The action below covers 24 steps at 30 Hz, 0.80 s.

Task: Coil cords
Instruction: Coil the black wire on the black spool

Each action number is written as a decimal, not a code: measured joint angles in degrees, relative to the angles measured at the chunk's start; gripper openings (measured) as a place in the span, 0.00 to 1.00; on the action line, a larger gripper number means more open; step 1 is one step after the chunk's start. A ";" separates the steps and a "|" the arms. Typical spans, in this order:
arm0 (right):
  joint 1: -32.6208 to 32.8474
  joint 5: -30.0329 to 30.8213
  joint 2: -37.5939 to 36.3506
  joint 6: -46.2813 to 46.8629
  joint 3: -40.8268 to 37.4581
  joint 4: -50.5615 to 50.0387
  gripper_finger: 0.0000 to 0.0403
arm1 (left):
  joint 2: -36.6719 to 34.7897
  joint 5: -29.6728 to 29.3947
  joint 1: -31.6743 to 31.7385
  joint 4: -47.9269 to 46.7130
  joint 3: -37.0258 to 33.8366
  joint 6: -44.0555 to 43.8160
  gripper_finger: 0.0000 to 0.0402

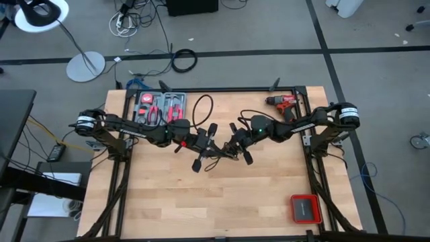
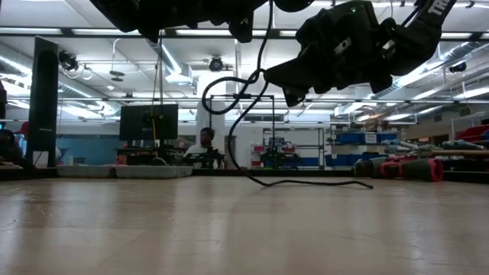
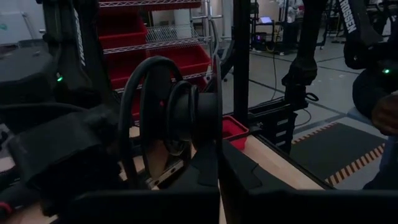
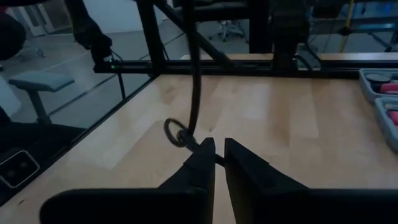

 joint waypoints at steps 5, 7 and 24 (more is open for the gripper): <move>-1.59 0.02 -0.02 -0.42 -1.89 1.13 0.07 | 0.01 0.00 -0.19 0.01 0.00 0.00 0.00; -1.88 -0.02 -0.02 -0.51 -2.81 2.10 0.07 | 0.00 0.00 -0.19 0.03 0.00 0.00 0.00; -2.58 -0.24 -0.33 -0.97 -5.56 2.96 0.16 | 0.00 -0.96 -0.19 -0.60 0.00 -0.02 0.00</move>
